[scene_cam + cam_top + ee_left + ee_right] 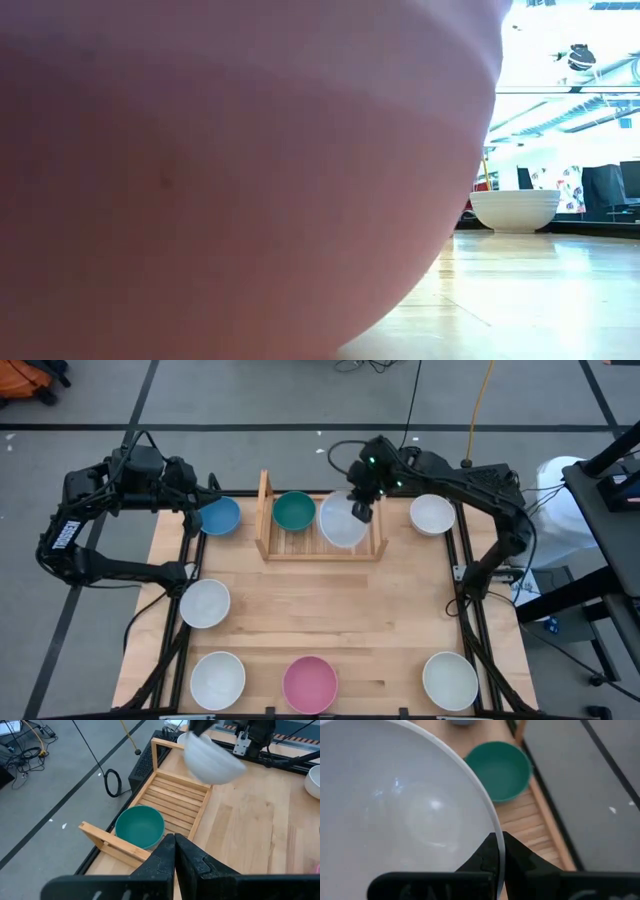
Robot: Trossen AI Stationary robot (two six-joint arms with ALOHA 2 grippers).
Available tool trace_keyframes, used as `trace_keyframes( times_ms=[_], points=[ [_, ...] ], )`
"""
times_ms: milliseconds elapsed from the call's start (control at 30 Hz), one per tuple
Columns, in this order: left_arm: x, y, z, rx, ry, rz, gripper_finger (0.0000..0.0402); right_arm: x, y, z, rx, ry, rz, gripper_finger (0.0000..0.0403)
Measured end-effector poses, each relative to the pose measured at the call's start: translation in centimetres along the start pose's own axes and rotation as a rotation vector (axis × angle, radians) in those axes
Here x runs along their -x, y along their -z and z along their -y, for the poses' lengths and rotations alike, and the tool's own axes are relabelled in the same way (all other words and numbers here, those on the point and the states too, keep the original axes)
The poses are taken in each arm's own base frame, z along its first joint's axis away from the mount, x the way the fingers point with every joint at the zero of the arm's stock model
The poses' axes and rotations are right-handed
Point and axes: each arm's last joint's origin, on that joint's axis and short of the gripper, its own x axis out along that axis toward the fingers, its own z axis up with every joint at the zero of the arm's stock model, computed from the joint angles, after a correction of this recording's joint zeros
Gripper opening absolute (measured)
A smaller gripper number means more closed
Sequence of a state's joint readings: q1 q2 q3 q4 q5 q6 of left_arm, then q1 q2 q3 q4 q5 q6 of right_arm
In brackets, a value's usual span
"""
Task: Place and stack bowls onto a shelf
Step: Put the middle right white bowl on the shelf
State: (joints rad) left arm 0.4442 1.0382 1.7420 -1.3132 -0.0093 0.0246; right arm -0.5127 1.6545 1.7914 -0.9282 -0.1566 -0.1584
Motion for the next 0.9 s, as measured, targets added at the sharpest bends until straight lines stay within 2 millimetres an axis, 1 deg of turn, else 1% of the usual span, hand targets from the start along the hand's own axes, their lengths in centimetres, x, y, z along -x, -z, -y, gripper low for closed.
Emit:
trace_keyframes(
  times_ms=[100,233,400,633,767,900],
  points=[
    [0.0,0.0,0.0,0.000,0.000,0.000,0.0008,-1.1,-0.2,1.6,-0.019,0.020,-0.023,0.0000],
    [0.0,0.0,0.0,0.000,0.000,0.000,0.0008,-3.1,-0.1,3.2,-0.020,0.029,-0.065,0.0000],
    [0.0,0.0,0.0,0.000,0.000,0.000,0.0008,-6.0,0.8,4.9,-0.063,-0.041,-0.132,0.0000],
    [0.0,0.0,0.0,0.003,0.000,0.000,0.0008,-9.5,2.0,6.8,-0.094,-0.048,-0.218,0.0000],
    [0.0,0.0,0.0,0.003,0.000,0.000,0.0008,-11.0,2.8,8.0,-0.123,-0.044,-0.256,0.0000],
    [0.0,0.0,0.0,0.004,0.000,0.000,0.0008,-11.8,3.6,9.2,-0.153,-0.037,-0.283,0.0000]
  ],
)
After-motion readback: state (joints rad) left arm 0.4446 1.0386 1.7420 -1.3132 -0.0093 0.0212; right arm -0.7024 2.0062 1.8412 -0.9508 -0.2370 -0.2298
